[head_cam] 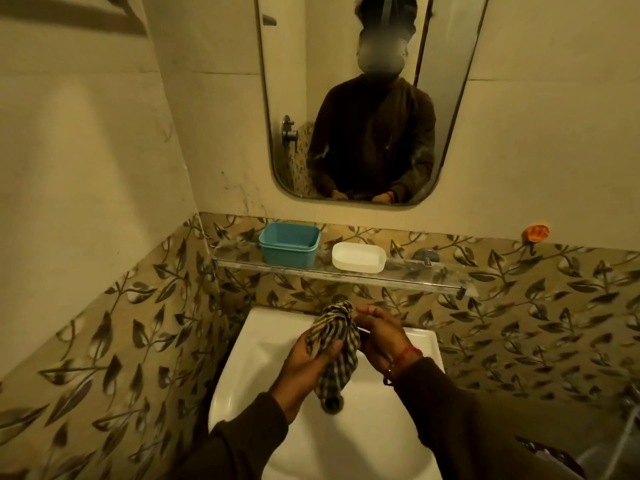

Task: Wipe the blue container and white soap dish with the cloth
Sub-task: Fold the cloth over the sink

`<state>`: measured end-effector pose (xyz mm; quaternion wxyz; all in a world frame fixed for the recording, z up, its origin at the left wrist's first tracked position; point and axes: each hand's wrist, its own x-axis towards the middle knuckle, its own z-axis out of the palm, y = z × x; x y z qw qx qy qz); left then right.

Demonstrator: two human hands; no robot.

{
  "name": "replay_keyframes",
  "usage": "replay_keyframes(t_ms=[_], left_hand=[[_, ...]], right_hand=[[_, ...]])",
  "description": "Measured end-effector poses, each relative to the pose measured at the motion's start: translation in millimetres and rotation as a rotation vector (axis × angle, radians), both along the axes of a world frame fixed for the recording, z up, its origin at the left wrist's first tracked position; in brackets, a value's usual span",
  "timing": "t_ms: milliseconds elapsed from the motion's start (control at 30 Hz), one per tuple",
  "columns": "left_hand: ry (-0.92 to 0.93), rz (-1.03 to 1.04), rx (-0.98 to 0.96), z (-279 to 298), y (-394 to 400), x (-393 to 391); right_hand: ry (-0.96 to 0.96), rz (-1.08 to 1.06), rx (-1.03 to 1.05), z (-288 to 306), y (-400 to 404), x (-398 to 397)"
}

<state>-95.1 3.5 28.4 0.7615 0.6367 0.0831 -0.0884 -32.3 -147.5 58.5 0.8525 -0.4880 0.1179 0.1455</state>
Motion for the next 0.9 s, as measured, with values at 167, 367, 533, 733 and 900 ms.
replay_keyframes(t_ms=[167, 367, 533, 733, 900], left_hand=[[-0.037, 0.177, -0.006, 8, 30, 15], [-0.079, 0.22, 0.041, 18, 62, 29], [-0.092, 0.071, 0.178, 30, 86, 29], [0.091, 0.394, 0.126, 7, 90, 22], [0.349, 0.023, -0.31, -14, 79, 23]], right_hand=[[-0.287, 0.031, -0.346, -1, 17, 9], [-0.596, 0.231, -0.496, -1, 40, 7], [-0.445, 0.307, -0.494, 0, 58, 10], [-0.233, -0.037, -0.688, -17, 75, 26], [0.044, -0.004, -0.349, -30, 91, 29]])
